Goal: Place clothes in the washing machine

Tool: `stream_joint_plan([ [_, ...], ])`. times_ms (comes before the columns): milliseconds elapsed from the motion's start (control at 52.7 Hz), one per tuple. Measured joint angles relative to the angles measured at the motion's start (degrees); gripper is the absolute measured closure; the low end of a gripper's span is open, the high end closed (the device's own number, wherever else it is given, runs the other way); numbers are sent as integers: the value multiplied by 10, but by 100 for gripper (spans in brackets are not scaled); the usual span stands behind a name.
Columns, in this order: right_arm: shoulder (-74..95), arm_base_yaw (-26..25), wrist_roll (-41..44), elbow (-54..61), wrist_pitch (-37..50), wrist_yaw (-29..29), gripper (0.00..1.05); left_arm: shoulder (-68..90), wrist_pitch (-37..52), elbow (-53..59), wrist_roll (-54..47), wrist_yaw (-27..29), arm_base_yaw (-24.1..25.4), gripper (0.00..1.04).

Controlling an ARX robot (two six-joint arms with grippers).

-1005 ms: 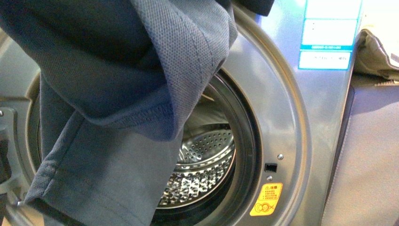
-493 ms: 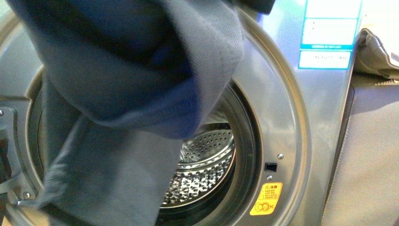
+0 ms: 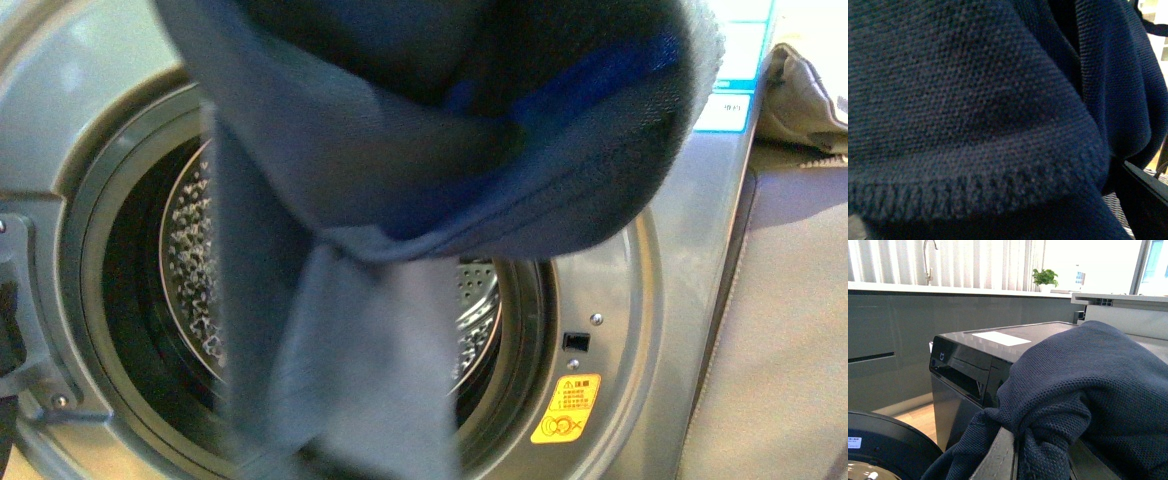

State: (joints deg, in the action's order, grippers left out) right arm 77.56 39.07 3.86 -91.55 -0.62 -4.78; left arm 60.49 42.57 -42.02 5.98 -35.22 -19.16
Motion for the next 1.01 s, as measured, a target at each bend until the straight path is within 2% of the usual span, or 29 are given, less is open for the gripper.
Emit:
stream_joint_plan([
  [190,0,0,0,0,0,2,96,31,-46,-42,-2,85,-49,7],
  [266,0,0,0,0,0,2,96,38,-47,-50,2,99,-61,7],
  [493,0,0,0,0,0,2,96,39,12,-47,8,57,-90,7],
  [759,-2,0,0,0,0,2,96,19,90,-15,37,-7,-92,7],
  [1005,-2,0,0,0,0,2,96,17,95,-10,56,-12,-84,7],
])
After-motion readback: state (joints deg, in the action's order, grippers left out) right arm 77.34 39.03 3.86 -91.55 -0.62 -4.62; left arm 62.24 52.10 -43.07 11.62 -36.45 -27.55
